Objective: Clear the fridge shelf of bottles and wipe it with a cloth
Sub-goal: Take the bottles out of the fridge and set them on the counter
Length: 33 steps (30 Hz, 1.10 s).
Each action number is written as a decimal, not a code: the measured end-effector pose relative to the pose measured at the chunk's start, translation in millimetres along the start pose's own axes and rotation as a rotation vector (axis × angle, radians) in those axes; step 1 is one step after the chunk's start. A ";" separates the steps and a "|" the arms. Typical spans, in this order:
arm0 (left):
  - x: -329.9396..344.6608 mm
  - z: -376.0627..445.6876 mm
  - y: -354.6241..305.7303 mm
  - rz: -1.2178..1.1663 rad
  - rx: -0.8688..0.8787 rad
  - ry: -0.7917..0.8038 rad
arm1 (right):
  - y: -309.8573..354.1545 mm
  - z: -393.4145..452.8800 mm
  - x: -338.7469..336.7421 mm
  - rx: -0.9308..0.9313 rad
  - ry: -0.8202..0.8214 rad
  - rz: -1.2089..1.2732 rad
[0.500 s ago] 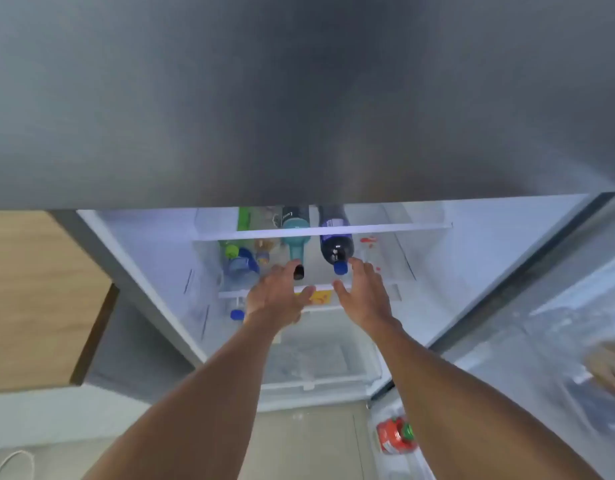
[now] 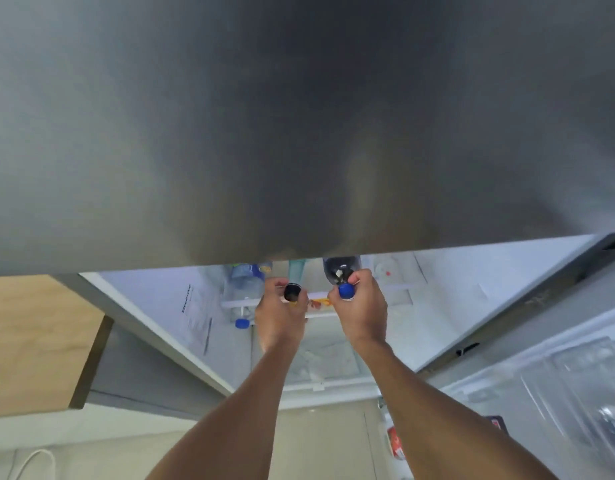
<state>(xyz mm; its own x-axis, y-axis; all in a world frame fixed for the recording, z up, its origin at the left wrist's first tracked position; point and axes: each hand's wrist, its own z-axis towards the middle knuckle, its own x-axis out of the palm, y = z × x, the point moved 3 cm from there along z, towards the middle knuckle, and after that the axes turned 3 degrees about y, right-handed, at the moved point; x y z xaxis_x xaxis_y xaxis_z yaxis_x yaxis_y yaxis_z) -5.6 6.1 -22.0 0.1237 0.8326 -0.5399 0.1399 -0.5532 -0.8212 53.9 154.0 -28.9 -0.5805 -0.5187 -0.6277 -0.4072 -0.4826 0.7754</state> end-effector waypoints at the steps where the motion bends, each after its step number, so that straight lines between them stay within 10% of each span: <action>1: -9.6 -7.6 -0.8 -0.051 0.013 -0.006 | 6.1 -8.4 -5.3 -0.016 -0.017 0.003; 14: -173.4 -98.8 -32.2 0.034 0.394 -0.125 | 136.4 -116.7 -102.5 -0.179 -0.120 -0.051; 27: -407.3 -182.8 -23.8 0.284 0.555 -0.060 | 316.4 -267.5 -117.6 -0.383 0.332 -0.207; 33: -521.4 -157.6 -24.8 0.233 0.570 -0.197 | 408.9 -289.4 -85.2 -0.549 0.268 -0.130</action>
<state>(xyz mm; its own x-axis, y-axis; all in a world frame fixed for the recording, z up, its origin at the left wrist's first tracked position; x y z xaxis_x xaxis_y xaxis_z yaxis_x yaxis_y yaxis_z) 81.2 -418.4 308.9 -0.1027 0.7117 -0.6949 -0.4194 -0.6644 -0.6185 140.9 -203.4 321.6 -0.3241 -0.5560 -0.7654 0.0004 -0.8092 0.5876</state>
